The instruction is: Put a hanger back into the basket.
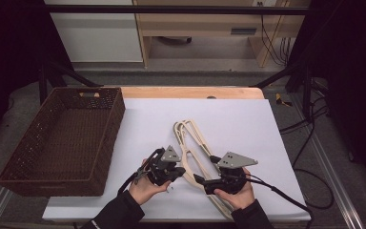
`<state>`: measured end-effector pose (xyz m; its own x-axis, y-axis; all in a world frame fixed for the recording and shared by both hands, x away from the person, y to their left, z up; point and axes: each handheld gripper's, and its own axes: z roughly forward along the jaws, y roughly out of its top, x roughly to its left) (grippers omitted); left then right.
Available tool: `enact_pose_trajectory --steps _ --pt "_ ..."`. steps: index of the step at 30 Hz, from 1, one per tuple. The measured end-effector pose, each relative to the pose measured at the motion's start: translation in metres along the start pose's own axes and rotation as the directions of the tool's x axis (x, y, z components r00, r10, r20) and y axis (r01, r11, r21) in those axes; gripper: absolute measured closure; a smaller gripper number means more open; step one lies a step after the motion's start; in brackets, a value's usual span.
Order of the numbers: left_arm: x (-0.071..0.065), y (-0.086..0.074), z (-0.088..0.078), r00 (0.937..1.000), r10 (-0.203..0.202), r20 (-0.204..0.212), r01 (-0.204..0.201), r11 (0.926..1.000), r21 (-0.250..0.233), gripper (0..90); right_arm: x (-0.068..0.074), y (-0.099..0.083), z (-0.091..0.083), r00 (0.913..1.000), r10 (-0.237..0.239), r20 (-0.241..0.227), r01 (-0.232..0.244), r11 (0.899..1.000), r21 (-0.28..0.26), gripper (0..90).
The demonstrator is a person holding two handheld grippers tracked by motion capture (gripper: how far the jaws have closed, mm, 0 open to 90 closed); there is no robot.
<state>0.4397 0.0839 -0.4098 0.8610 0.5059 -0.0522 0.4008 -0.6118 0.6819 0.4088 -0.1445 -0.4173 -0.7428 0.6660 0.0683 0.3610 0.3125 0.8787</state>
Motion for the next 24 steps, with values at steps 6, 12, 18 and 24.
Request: enact_pose_trajectory --steps 6,12,18,24 --pt "0.000 0.001 -0.002 0.9999 -0.013 -0.002 0.013 0.9999 -0.011 88.5 0.003 -0.004 0.010 1.0000 -0.002 -0.004 0.002 0.999 0.048 25.5" --pt "-0.002 0.002 -0.001 0.9996 -0.026 -0.004 0.026 0.9996 -0.014 88.5 0.006 -0.009 0.019 0.9996 -0.028 0.004 0.028 0.995 0.099 33.5" --pt "-0.003 0.003 -0.002 0.9995 -0.031 0.001 0.031 0.9993 -0.020 88.5 0.013 -0.012 0.029 0.9972 -0.074 0.007 0.072 0.986 0.150 41.8" --pt "-0.004 0.003 -0.002 0.9995 -0.030 -0.003 0.030 0.9994 -0.019 88.5 0.014 -0.017 0.036 0.9936 -0.113 0.007 0.110 0.975 0.193 58.7"
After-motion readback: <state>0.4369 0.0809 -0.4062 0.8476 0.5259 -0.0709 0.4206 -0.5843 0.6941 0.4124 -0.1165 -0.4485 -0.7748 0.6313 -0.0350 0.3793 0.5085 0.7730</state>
